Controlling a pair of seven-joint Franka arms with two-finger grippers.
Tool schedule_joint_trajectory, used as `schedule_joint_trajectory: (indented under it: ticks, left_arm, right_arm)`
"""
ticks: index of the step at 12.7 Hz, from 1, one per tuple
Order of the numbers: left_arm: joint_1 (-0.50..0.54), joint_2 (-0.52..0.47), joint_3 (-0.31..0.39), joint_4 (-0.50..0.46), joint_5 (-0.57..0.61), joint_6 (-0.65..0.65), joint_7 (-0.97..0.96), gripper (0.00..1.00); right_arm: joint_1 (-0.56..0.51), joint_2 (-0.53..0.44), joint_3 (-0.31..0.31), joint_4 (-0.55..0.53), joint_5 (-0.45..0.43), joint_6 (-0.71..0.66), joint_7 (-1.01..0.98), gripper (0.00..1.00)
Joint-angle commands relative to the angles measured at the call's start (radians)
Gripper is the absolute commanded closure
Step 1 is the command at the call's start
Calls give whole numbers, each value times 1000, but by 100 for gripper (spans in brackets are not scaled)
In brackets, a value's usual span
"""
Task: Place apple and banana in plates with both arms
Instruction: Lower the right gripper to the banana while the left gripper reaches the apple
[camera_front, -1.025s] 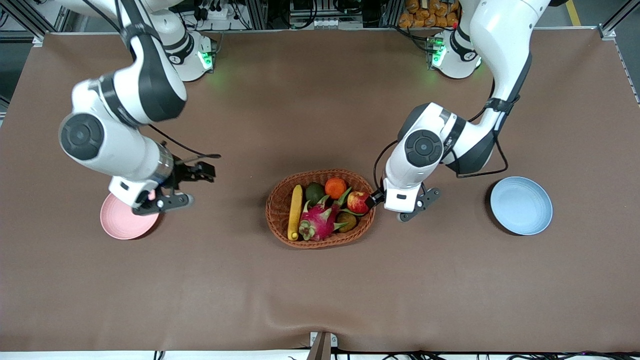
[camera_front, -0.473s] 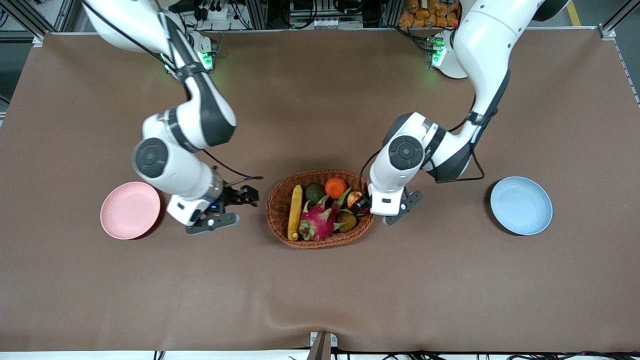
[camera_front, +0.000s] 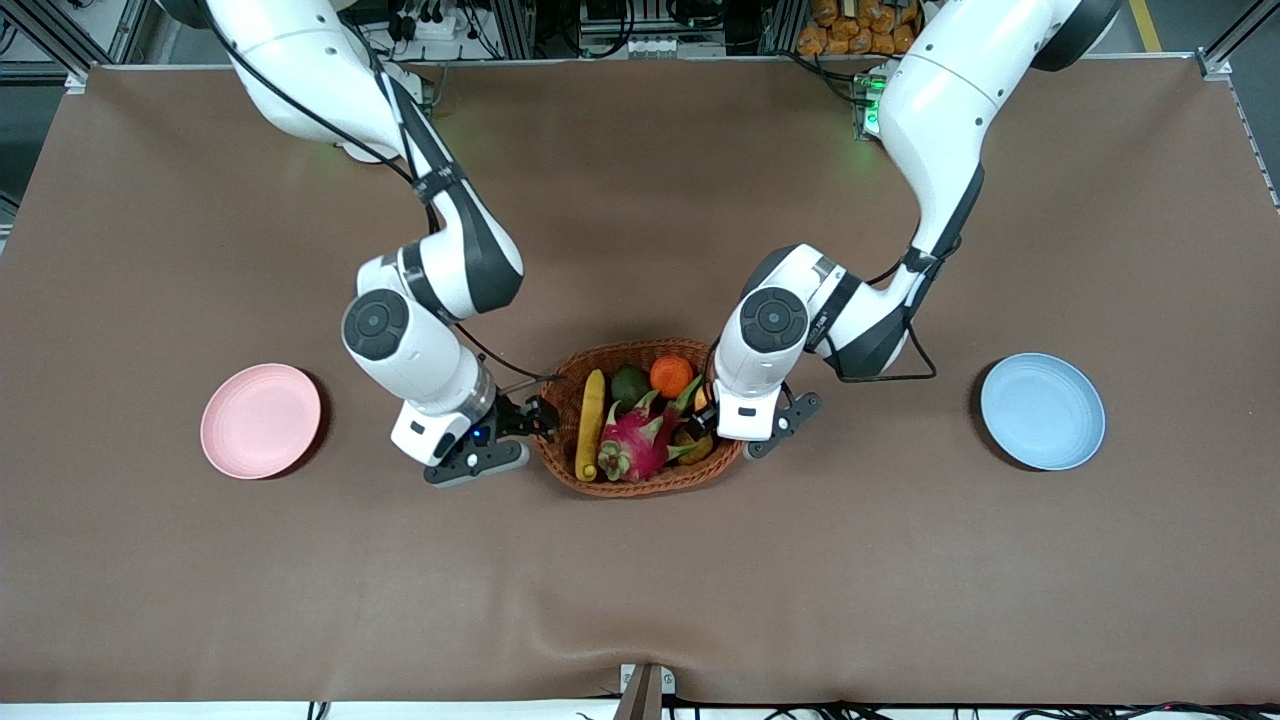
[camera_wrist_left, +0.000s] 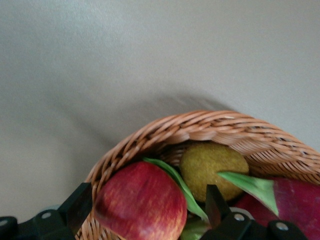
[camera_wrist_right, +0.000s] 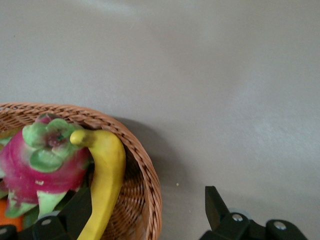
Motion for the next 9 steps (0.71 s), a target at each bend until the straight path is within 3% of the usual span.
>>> schedule_joint_trajectory:
  ticks: [1, 5, 9]
  left_arm:
    - [-12, 10, 10, 22, 30, -2, -23, 0]
    - [-27, 15, 8, 22, 30, -2, -25, 0]
    - [-34, 19, 8, 19, 31, -4, -26, 3]
  right_arm:
    - [30, 71, -10, 116, 22, -8, 64, 0]
    - [71, 138, -10, 164, 22, 86, 268, 0]
    - [79, 201, -10, 216, 22, 117, 301, 0]
